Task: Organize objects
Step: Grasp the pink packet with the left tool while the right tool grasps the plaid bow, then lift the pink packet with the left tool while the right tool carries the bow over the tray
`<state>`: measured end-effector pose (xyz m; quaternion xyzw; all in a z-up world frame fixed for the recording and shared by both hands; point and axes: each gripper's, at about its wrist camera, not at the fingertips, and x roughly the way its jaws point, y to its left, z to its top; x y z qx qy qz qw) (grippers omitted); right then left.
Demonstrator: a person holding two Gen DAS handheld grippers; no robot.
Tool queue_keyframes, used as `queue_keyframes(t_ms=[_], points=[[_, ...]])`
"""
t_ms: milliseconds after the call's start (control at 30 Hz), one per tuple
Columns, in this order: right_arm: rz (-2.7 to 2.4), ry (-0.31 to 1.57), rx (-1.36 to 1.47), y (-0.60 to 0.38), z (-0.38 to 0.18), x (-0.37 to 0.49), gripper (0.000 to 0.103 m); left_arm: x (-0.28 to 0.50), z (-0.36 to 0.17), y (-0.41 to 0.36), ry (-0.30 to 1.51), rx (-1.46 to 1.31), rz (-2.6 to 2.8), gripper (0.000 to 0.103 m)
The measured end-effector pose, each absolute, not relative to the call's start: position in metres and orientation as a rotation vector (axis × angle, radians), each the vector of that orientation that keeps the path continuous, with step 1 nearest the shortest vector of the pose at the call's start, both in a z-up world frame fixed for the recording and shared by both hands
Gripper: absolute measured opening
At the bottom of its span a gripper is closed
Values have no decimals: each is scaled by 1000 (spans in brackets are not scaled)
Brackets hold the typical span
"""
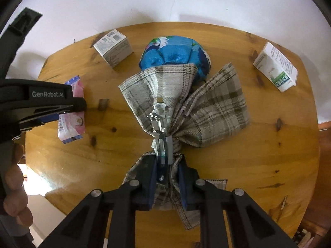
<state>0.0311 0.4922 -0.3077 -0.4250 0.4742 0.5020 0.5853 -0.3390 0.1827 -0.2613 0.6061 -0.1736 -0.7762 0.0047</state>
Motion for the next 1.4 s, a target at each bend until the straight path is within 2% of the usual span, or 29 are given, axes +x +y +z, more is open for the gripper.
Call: queue_keyframes(t_ms=[133, 233, 400, 967, 1200, 1400], points=[[1187, 1123, -944, 478, -293, 36, 18, -331, -258, 178, -535, 1908, -2430, 39], [1203, 1113, -919, 464, -276, 39, 18, -324, -250, 174, -521, 1900, -2450, 31], [1240, 1094, -861, 437, -241, 36, 18, -306, -224, 172, -528, 1876, -2509, 31], [1491, 969, -675, 313, -87, 8, 18, -199, -71, 152, -617, 1740, -2899, 30], [1595, 949, -654, 281, -63, -28, 18, -132, -21, 127, -640, 1735, -3039, 30], [1659, 963, -666, 254, -56, -56, 18, -79, -2, 105, -777, 1652, -3088, 30]])
